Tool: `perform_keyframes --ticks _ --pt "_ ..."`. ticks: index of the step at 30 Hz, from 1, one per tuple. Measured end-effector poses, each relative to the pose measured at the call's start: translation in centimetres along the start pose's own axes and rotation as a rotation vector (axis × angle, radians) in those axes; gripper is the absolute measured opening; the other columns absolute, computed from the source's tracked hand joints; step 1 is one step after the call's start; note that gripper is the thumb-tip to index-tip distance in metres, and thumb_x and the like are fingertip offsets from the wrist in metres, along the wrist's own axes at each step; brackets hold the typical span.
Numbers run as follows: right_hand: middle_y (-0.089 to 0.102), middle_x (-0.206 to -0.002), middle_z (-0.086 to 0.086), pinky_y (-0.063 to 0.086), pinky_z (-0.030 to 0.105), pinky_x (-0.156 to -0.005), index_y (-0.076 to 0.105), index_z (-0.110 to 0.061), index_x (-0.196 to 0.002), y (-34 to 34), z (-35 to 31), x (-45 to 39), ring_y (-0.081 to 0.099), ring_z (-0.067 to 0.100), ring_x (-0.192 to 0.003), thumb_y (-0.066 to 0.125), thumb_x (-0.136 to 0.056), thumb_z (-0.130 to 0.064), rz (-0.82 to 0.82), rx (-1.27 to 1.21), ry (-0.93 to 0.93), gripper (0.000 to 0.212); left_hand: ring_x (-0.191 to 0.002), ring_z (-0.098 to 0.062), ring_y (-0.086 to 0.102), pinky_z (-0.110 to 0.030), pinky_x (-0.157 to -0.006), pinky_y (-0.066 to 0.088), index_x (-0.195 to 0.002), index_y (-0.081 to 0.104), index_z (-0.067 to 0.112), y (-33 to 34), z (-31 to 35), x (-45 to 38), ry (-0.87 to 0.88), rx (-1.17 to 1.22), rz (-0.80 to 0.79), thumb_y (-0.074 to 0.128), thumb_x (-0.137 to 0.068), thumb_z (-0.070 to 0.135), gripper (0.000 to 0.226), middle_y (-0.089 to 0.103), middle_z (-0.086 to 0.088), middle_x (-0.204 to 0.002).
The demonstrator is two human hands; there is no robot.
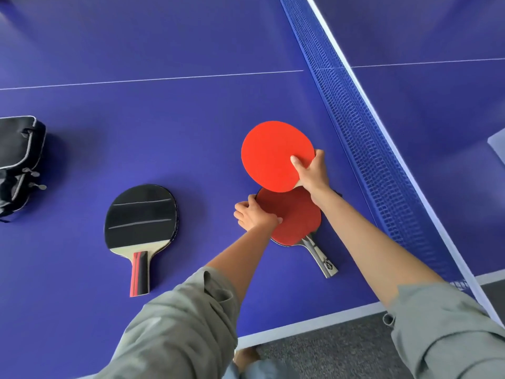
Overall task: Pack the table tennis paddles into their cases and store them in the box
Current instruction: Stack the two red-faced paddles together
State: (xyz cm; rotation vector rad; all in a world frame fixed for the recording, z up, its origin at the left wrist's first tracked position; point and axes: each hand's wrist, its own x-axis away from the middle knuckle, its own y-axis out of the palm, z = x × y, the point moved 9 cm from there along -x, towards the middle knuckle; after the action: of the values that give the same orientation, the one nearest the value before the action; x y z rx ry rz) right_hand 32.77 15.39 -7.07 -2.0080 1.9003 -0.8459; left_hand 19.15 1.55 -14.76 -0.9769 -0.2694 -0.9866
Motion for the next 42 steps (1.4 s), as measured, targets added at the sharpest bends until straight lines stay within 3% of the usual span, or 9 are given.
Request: perform_keyframes --ticks 9,13,16,22,27,30,36,40,42 --pt "0.059 -0.119 0.005 0.047 0.054 -0.093 0.039 -0.009 -0.118 0.0 -0.8 -0.4 0.059 0.028 -0.109 0.060 -0.089 -0.040 0.007 -0.028 -0.003 0.047 -0.122 -0.023 0.031 -0.031 -0.097 0.039 -0.121 0.042 0.015 0.2 -0.4 0.1 -0.077 0.088 -0.023 0.091 -0.054 0.017 0.083 0.028 -0.006 -0.130" --pt "0.057 -0.118 0.004 0.048 0.054 -0.092 0.039 -0.009 -0.118 0.4 -1.2 -0.6 0.058 0.028 -0.109 0.060 -0.088 -0.039 0.003 -0.053 -0.005 0.047 -0.105 -0.021 0.047 -0.032 -0.082 0.045 -0.122 0.037 0.013 -0.6 -0.6 -0.3 0.049 0.189 -0.123 0.085 -0.061 0.008 0.078 0.036 -0.006 -0.128" --pt "0.055 -0.113 0.001 0.051 0.056 -0.088 0.038 -0.010 -0.117 1.1 -1.4 -0.8 0.059 0.029 -0.108 0.062 -0.087 -0.039 -0.017 -0.113 0.016 0.048 -0.094 -0.013 0.041 -0.026 -0.078 0.041 -0.124 0.041 0.011 -2.9 -0.5 -1.2 0.228 0.105 -0.109 0.085 -0.061 0.011 0.077 0.039 -0.008 -0.125" --pt "0.053 -0.111 -0.002 0.050 0.058 -0.087 0.037 -0.014 -0.113 3.8 -0.9 -0.3 0.059 0.028 -0.108 0.065 -0.084 -0.040 -0.063 -0.202 0.073 0.047 -0.116 -0.020 0.044 -0.024 -0.086 0.036 -0.129 0.045 0.010 -7.6 -0.7 -3.8 0.324 0.004 -0.090 0.086 -0.061 0.012 0.079 0.044 -0.010 -0.129" --pt "0.053 -0.111 -0.001 0.050 0.059 -0.086 0.035 -0.019 -0.105 6.2 -0.4 0.6 0.059 0.030 -0.107 0.065 -0.084 -0.041 -0.102 -0.215 0.105 0.043 -0.123 -0.025 0.043 -0.037 -0.103 0.040 -0.134 0.044 0.008 -9.7 -0.6 -5.2 0.335 -0.046 -0.104 0.086 -0.061 0.009 0.084 0.043 -0.012 -0.133" --pt "0.053 -0.111 -0.001 0.050 0.058 -0.088 0.036 -0.017 -0.108 7.4 -0.5 1.2 0.059 0.030 -0.108 0.064 -0.084 -0.041 -0.108 -0.219 0.128 0.045 -0.122 -0.026 0.046 -0.041 -0.103 0.041 -0.134 0.046 0.010 -11.3 -0.3 -6.3 0.330 -0.064 -0.102 0.086 -0.059 0.008 0.085 0.045 -0.012 -0.133" --pt "0.054 -0.113 0.003 0.051 0.053 -0.090 0.037 -0.010 -0.115 8.2 -0.8 2.8 0.059 0.026 -0.106 0.066 -0.086 -0.030 -0.080 -0.355 0.184 0.045 -0.122 -0.025 0.044 -0.034 -0.099 0.040 -0.134 0.046 0.011 -12.7 -2.1 -7.0 0.283 -0.054 -0.055 0.087 -0.060 0.011 0.085 0.045 -0.011 -0.131" --pt "0.058 -0.115 0.006 0.047 0.031 -0.084 0.040 -0.007 -0.116 8.5 0.2 5.8 0.057 0.019 -0.094 0.066 -0.087 -0.028 -0.022 -0.360 0.227 0.044 -0.122 -0.028 0.035 -0.034 -0.099 0.036 -0.132 0.049 0.017 -13.0 -2.5 -6.2 0.356 -0.101 -0.020 0.083 -0.066 0.018 0.075 0.049 -0.006 -0.128" --pt "0.056 -0.112 0.006 0.045 0.031 -0.083 0.039 -0.005 -0.118 9.0 1.1 7.8 0.056 0.019 -0.092 0.066 -0.087 -0.027 0.000 -0.364 0.273 0.046 -0.118 -0.028 0.043 -0.033 -0.094 0.039 -0.130 0.052 0.017 -13.4 -3.0 -5.8 0.399 -0.055 -0.017 0.076 -0.075 0.016 0.060 0.050 -0.006 -0.129"
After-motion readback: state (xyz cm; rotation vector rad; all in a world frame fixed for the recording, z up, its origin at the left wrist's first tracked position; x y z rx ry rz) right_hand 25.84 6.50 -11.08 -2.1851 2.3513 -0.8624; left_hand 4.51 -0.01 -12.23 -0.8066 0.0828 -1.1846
